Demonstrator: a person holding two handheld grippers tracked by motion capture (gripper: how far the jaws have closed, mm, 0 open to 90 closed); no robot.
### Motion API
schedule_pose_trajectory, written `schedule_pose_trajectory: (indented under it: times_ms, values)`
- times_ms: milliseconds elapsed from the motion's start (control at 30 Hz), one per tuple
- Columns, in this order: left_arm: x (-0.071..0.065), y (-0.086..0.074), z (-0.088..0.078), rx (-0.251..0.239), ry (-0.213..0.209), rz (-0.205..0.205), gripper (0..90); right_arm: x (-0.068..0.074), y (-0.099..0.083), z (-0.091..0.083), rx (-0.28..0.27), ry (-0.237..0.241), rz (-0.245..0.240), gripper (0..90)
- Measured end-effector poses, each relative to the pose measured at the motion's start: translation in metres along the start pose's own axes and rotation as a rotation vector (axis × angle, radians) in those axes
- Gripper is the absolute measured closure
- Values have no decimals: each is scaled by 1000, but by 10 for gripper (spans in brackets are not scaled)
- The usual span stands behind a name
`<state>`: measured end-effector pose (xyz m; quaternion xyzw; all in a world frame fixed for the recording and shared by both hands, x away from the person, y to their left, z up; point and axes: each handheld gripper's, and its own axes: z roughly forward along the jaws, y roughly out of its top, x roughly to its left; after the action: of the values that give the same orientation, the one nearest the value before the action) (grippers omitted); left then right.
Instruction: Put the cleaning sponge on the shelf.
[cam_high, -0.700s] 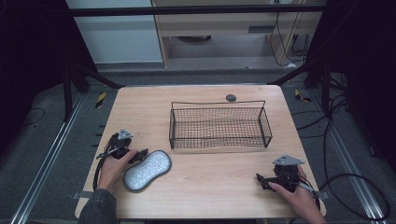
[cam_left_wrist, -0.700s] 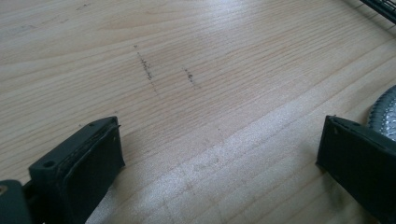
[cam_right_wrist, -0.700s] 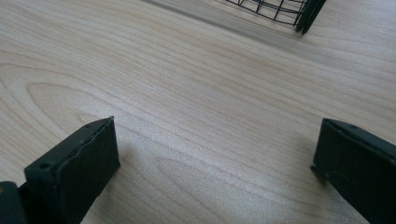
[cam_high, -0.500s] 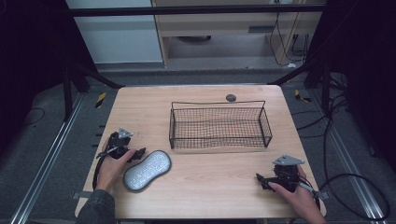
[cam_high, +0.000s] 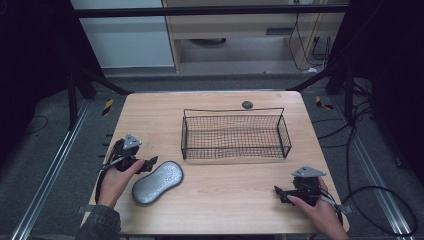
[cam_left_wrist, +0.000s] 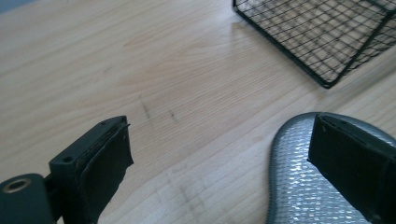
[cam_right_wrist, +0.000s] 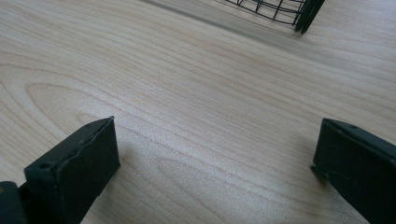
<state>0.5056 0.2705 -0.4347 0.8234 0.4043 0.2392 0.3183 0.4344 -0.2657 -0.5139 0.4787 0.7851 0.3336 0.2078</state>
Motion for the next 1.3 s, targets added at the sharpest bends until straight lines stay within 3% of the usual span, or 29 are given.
schedule_pose_trajectory:
  times_ms: [100,133,233,300,433,633,700,833,933,1033,1300]
  values:
    - [-11,6,-5,29,-3,49,32,0,0,0,0,-1,-1,3]
    - [-15,4,-4,66,-15,74,31,0,0,0,0,-1,-1,3]
    - [-18,-4,-2,95,-39,56,32,0,0,0,0,-1,0,3]
    - [-19,-7,-2,113,-45,66,31,0,0,0,-1,0,0,3]
    - [-22,-6,-7,120,-62,56,29,0,0,0,0,0,2,3]
    - [-32,-5,-10,150,-81,85,29,0,0,0,1,-1,2,3]
    - [-38,-8,-11,177,-105,102,32,0,0,0,0,-1,1,3]
    - [-44,-7,-14,193,-102,129,38,0,0,0,-1,-1,0,3]
    - [-52,-9,-14,217,-101,144,33,0,0,0,-1,-2,0,3]
    - [-62,-10,-12,232,-127,158,32,0,0,0,0,-2,-1,3]
    - [-63,-4,-6,296,-144,199,35,0,0,0,0,-2,1,3]
